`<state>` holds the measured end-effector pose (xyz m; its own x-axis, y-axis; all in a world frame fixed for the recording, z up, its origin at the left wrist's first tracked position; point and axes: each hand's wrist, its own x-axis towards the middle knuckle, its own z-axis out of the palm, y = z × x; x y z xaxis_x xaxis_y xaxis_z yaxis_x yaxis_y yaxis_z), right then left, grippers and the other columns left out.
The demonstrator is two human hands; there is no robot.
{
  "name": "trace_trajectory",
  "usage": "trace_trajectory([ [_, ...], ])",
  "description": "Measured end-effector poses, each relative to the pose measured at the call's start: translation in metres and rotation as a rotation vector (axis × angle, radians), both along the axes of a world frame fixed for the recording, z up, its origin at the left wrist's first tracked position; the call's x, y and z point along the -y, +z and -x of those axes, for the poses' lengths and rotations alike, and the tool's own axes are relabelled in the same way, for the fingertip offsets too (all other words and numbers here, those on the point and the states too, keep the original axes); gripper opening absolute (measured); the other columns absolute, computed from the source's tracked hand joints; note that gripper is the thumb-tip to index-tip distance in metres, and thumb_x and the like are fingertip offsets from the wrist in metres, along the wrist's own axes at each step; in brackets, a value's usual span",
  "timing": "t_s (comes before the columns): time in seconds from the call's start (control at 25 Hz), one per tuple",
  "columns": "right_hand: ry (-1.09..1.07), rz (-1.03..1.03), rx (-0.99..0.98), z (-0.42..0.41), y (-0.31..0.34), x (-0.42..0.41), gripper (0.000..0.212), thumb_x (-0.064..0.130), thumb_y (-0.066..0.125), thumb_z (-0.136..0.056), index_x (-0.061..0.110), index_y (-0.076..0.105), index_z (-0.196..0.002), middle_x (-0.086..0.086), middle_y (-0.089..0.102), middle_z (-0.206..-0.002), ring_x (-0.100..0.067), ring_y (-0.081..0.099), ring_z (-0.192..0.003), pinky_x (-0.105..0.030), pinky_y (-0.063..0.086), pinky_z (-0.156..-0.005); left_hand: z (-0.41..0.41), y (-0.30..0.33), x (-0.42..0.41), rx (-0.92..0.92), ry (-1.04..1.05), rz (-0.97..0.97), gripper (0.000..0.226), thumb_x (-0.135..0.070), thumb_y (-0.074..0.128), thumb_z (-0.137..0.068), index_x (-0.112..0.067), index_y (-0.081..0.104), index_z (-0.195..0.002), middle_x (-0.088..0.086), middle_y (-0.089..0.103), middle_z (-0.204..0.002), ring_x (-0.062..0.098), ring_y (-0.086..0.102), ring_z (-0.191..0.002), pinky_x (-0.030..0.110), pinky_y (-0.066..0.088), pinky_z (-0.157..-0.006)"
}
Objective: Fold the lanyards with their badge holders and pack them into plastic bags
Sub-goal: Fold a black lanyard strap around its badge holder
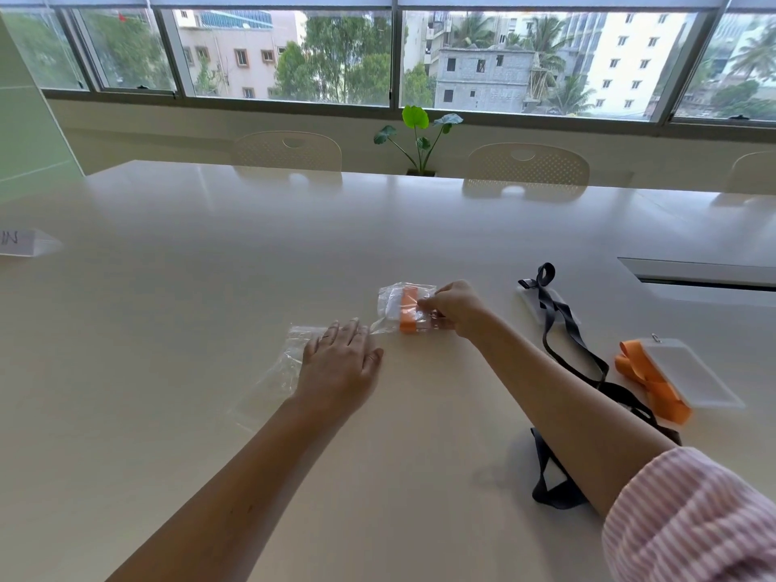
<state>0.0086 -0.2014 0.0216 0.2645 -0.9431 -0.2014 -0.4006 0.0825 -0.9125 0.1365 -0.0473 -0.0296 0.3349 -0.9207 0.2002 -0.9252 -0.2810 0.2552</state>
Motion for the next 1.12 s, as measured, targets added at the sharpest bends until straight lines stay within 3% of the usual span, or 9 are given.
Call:
trace_trajectory([
  [0.12,-0.011,0.137,-0.062,0.013,0.004,0.004,0.02,0.012,0.069,-0.081,-0.001,0.06,-0.069,-0.016,0.059,-0.068,-0.03,0.062,-0.063,-0.048,0.057,-0.076,-0.001,-0.002,-0.001,0.012,0.003,0.017,0.054,-0.045,0.03,-0.097,-0.023,0.029,-0.147,-0.004,0.023,-0.157,0.016,0.016,-0.145,0.036,0.007,-0.115],
  [0.28,-0.214,0.464,-0.421,0.068,0.023,0.034,0.018,0.019,0.062,-0.079,0.006,0.072,-0.084,-0.017,0.071,-0.083,-0.033,0.066,-0.085,-0.033,0.052,-0.077,-0.001,-0.002,-0.001,0.03,-0.003,0.026,0.054,-0.046,0.031,-0.097,-0.023,0.031,-0.146,-0.004,0.024,-0.156,0.016,0.017,-0.144,0.036,0.009,-0.115],
  [0.4,-0.33,0.384,-0.591,0.12,0.028,0.058,0.018,0.022,0.063,-0.078,0.006,0.069,-0.085,-0.019,0.068,-0.101,-0.035,0.061,-0.098,-0.03,0.044,-0.075,-0.001,-0.001,-0.002,0.043,-0.002,0.031,0.053,-0.046,0.031,-0.097,-0.023,0.031,-0.146,-0.004,0.025,-0.156,0.016,0.018,-0.144,0.035,0.009,-0.115],
  [0.52,-0.225,0.224,-0.723,0.148,0.021,0.06,0.042,0.047,0.066,-0.078,0.01,0.05,-0.067,-0.015,0.063,-0.093,-0.034,0.058,-0.1,-0.033,0.039,-0.076,0.0,0.0,-0.003,0.054,0.005,0.031,0.054,-0.046,0.03,-0.097,-0.023,0.031,-0.146,-0.005,0.025,-0.156,0.016,0.018,-0.144,0.034,0.01,-0.115],
  [0.6,-0.185,0.229,-0.74,0.149,0.016,0.058,0.045,0.049,0.068,-0.076,0.013,0.045,-0.063,-0.012,0.058,-0.087,-0.032,0.057,-0.098,-0.032,0.035,-0.073,0.0,0.0,-0.002,0.058,0.008,0.032,0.054,-0.046,0.03,-0.097,-0.024,0.031,-0.146,-0.005,0.025,-0.156,0.016,0.019,-0.144,0.034,0.01,-0.115],
  [0.72,-0.132,0.194,-0.659,0.14,0.014,0.055,0.04,0.042,0.075,-0.072,0.019,0.044,-0.063,-0.008,0.053,-0.081,-0.028,0.052,-0.088,-0.035,0.039,-0.076,0.0,-0.001,0.0,0.067,0.005,0.039,0.053,-0.047,0.03,-0.097,-0.024,0.032,-0.145,-0.006,0.025,-0.156,0.015,0.019,-0.144,0.034,0.01,-0.115],
  [0.84,-0.145,0.107,-0.501,0.13,0.01,0.055,0.04,0.029,0.083,-0.066,0.011,0.047,-0.072,-0.01,0.055,-0.086,-0.027,0.055,-0.091,-0.038,0.046,-0.084,-0.001,-0.002,0.0,0.062,0.008,0.043,0.053,-0.047,0.031,-0.097,-0.025,0.033,-0.145,-0.006,0.026,-0.155,0.015,0.02,-0.143,0.034,0.011,-0.115],
  [1.0,-0.168,-0.01,-0.155,0.115,0.012,0.041,0.021,0.001,0.076,-0.071,0.003,0.056,-0.077,-0.013,0.058,-0.079,-0.027,0.06,-0.076,-0.036,0.053,-0.065,0.002,0.003,-0.004,0.049,0.01,0.075,0.052,-0.044,0.037,-0.095,-0.023,0.036,-0.143,-0.003,0.034,-0.152,0.016,0.027,-0.141,0.037,0.014,-0.113],
  [1.12,-0.085,-0.082,0.154,0.107,0.026,0.022,0.014,-0.002,0.07,-0.078,0.003,0.059,-0.083,-0.012,0.058,-0.081,-0.021,0.06,-0.067,-0.028,0.054,-0.05,0.007,0.015,-0.009,0.075,-0.047,0.302,0.047,-0.032,0.054,-0.09,-0.015,0.048,-0.134,0.004,0.055,-0.132,0.022,0.046,-0.128,0.042,0.025,-0.107],
])
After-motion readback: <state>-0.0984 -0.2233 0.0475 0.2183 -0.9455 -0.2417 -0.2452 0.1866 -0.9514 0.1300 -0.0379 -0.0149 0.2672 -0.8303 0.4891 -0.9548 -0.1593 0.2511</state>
